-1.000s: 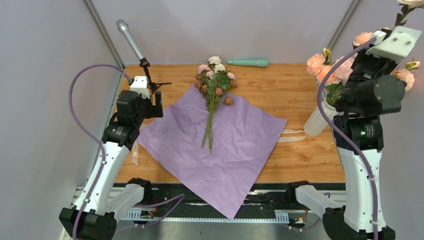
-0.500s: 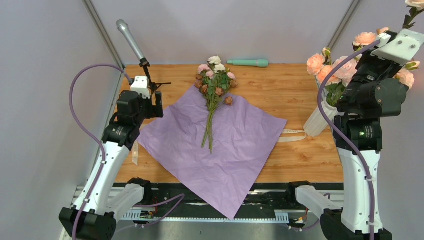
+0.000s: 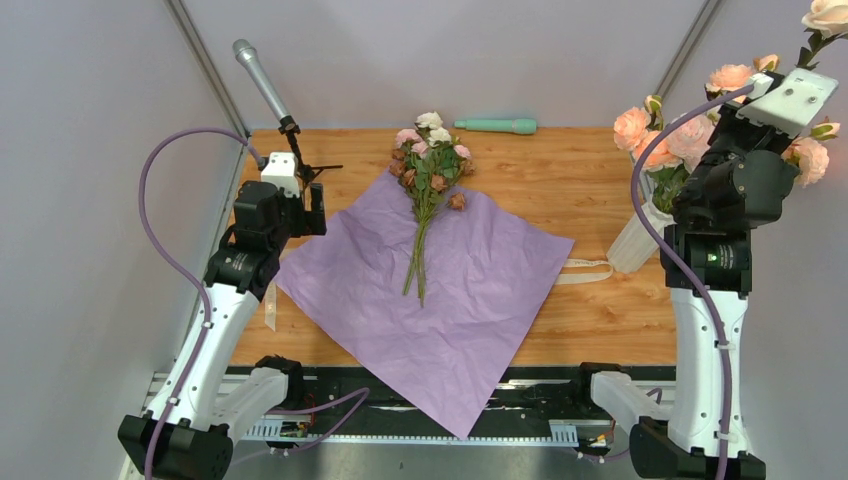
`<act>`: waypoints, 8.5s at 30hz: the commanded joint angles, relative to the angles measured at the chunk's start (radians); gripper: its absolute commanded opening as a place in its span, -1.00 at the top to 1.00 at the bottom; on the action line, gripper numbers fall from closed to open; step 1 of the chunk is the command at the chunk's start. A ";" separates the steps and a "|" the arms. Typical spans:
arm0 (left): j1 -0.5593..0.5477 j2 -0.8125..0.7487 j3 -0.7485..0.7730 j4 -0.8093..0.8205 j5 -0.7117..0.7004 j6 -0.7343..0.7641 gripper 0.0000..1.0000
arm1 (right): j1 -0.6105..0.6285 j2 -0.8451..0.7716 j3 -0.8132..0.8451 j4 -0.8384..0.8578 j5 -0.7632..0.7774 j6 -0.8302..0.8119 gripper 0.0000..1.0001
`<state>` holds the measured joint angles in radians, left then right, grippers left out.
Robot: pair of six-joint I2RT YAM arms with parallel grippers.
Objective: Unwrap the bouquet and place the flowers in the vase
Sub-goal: Insert the fake flower into the vase, then pick up the fake flower from the wrapping paper.
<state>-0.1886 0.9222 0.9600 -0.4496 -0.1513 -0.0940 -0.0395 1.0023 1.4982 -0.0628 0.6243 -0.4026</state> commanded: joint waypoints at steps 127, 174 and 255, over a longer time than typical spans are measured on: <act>-0.057 0.018 -0.026 0.028 0.107 -0.033 -0.99 | 0.020 -0.443 -0.525 -0.302 -0.561 0.473 -0.95; -0.397 0.725 0.054 0.471 0.198 -0.389 -0.10 | 0.272 0.082 -0.803 0.000 -0.806 0.650 -0.83; -0.397 0.515 -0.034 0.739 0.365 -0.505 1.00 | 0.215 0.008 -0.783 0.036 -1.156 0.812 -0.87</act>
<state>-0.5812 1.5246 0.9615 0.1638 0.1707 -0.5613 0.1799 1.0256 0.6689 -0.0967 -0.3752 0.3408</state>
